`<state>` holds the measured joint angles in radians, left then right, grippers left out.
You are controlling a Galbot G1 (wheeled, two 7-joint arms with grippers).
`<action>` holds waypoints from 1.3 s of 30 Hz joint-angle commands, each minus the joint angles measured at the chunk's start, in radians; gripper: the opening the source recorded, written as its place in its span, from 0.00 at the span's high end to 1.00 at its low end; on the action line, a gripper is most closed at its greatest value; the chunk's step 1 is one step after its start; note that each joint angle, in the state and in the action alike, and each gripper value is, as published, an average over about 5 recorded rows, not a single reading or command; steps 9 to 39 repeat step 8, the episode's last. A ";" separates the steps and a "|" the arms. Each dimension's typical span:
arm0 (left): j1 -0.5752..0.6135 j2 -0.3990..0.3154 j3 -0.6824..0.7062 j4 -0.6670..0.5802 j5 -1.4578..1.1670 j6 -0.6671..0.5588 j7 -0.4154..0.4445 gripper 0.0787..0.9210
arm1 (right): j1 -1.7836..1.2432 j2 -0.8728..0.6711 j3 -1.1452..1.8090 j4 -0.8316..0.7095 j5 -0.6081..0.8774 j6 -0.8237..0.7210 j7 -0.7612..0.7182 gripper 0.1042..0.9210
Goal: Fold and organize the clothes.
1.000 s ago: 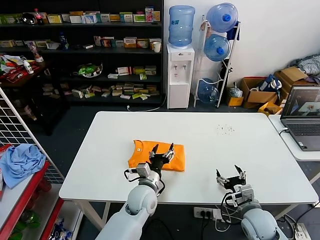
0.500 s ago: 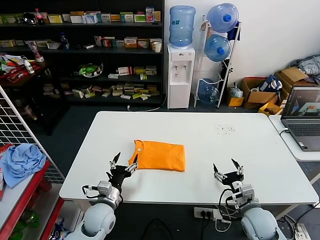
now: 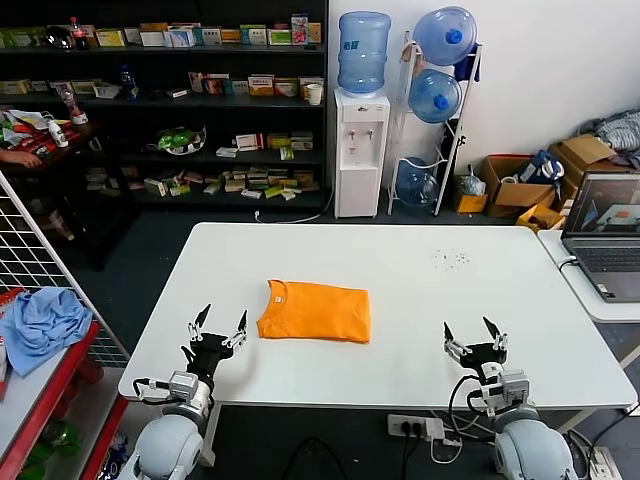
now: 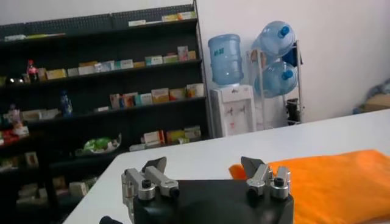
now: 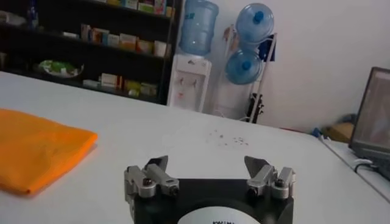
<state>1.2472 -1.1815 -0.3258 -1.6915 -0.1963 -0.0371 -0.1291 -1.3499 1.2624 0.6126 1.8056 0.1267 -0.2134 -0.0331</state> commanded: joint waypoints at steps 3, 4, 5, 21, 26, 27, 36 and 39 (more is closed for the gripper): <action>0.026 -0.063 -0.101 -0.006 0.134 0.012 0.067 0.12 | -0.023 0.132 0.135 0.055 -0.075 0.001 -0.091 0.12; 0.027 -0.062 -0.100 -0.008 0.134 0.012 0.066 0.12 | -0.024 0.135 0.135 0.056 -0.075 0.006 -0.094 0.12; 0.027 -0.063 -0.098 -0.009 0.133 0.011 0.065 0.12 | -0.025 0.137 0.136 0.058 -0.075 0.010 -0.095 0.12; 0.026 -0.067 -0.097 -0.011 0.134 0.010 0.062 0.12 | -0.026 0.143 0.140 0.063 -0.075 0.020 -0.098 0.12; 0.026 -0.067 -0.097 -0.011 0.134 0.010 0.062 0.12 | -0.026 0.143 0.140 0.063 -0.075 0.020 -0.098 0.12; 0.026 -0.067 -0.097 -0.011 0.134 0.010 0.062 0.12 | -0.026 0.143 0.140 0.063 -0.075 0.020 -0.098 0.12; 0.026 -0.067 -0.097 -0.011 0.134 0.010 0.062 0.12 | -0.026 0.143 0.140 0.063 -0.075 0.020 -0.098 0.12; 0.026 -0.067 -0.097 -0.011 0.134 0.010 0.062 0.12 | -0.026 0.143 0.140 0.063 -0.075 0.020 -0.098 0.12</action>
